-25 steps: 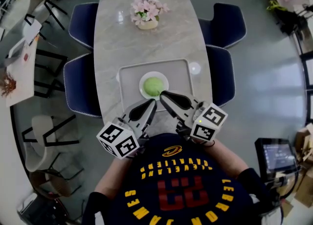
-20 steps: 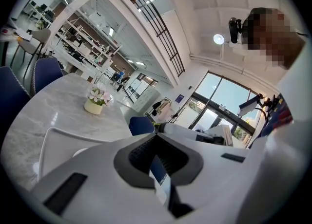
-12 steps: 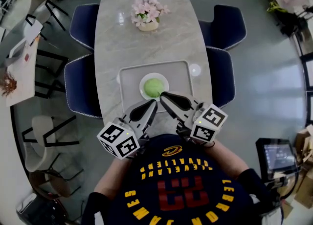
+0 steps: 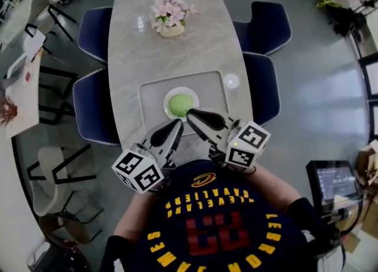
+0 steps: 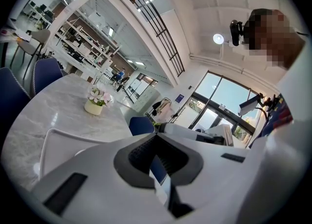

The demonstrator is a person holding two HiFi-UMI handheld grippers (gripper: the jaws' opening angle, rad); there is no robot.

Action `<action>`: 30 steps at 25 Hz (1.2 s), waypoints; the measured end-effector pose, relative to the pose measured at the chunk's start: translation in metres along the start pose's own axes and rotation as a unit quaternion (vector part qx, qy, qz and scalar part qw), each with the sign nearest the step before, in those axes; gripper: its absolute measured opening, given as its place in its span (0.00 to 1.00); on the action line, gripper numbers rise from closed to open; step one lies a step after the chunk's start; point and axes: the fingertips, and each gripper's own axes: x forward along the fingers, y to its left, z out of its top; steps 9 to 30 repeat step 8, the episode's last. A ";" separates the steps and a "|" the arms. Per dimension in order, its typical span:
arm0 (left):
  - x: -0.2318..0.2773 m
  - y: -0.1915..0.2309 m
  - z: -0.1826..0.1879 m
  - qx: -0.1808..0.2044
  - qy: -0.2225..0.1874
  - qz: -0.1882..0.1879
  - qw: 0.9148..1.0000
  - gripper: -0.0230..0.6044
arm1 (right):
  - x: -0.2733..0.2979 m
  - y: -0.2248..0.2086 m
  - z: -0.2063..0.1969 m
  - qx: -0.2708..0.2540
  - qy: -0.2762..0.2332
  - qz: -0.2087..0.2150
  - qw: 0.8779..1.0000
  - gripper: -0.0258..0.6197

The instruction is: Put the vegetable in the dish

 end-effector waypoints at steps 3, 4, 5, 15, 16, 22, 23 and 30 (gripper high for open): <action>-0.007 0.007 0.003 0.000 -0.005 0.015 1.000 0.04 | 0.009 0.002 -0.002 -0.004 0.003 0.011 1.000 0.09; -0.011 0.009 0.003 0.000 -0.008 0.023 1.000 0.04 | 0.012 0.005 -0.003 -0.004 0.005 0.019 1.000 0.09; -0.013 0.010 0.003 -0.001 -0.012 0.031 0.999 0.04 | 0.014 0.006 -0.003 -0.004 0.008 0.026 1.000 0.09; -0.009 0.009 -0.002 -0.008 -0.024 0.045 0.999 0.04 | 0.009 0.005 -0.004 -0.005 0.018 0.040 0.999 0.09; -0.009 0.009 -0.002 -0.008 -0.024 0.045 0.999 0.04 | 0.009 0.005 -0.004 -0.005 0.018 0.040 0.999 0.09; -0.009 0.009 -0.002 -0.008 -0.024 0.045 0.999 0.04 | 0.009 0.005 -0.004 -0.005 0.018 0.040 0.999 0.09; -0.009 0.009 -0.002 -0.008 -0.024 0.045 0.999 0.04 | 0.009 0.005 -0.004 -0.005 0.018 0.040 0.999 0.09; -0.009 0.009 -0.002 -0.008 -0.024 0.045 0.999 0.04 | 0.009 0.005 -0.004 -0.005 0.018 0.040 0.999 0.09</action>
